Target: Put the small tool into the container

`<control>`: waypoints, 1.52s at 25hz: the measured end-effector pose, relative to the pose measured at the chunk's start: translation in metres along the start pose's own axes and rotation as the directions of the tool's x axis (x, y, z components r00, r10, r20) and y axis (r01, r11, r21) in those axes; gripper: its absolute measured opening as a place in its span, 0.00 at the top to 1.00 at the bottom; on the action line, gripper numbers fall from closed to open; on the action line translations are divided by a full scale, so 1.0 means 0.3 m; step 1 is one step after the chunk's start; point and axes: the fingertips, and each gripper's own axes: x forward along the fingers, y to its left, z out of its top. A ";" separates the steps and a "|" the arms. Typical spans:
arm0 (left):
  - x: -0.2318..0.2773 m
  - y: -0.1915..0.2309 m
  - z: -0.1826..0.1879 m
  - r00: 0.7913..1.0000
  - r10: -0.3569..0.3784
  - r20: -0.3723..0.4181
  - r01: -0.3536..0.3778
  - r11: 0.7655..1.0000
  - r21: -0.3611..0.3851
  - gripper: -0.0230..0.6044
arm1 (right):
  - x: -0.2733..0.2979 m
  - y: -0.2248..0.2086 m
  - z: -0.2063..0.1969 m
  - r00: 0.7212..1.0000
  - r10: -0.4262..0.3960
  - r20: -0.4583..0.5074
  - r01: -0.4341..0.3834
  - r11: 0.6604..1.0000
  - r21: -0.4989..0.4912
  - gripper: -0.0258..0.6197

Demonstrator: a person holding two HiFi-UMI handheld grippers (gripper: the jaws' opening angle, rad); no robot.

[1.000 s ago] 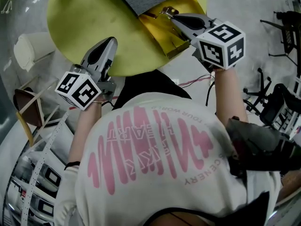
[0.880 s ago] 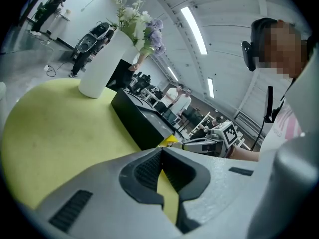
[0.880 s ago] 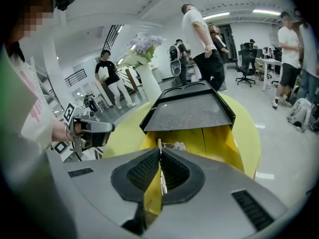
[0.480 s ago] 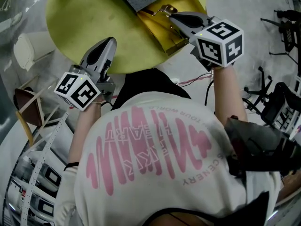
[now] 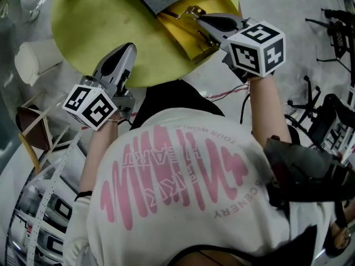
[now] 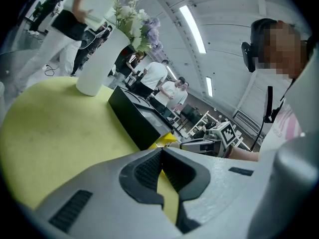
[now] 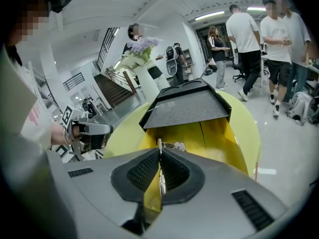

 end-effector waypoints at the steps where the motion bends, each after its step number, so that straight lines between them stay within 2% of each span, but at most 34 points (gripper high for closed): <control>1: -0.003 0.002 -0.001 1.000 0.001 0.000 -0.001 1.000 -0.001 0.95 | 0.002 -0.001 0.001 1.000 -0.001 -0.001 0.001 1.000 0.000 0.93; 38: -0.002 0.049 -0.026 1.000 0.018 -0.005 -0.018 0.999 -0.028 0.95 | 0.048 -0.059 0.000 0.999 -0.022 -0.041 0.023 0.999 0.027 0.91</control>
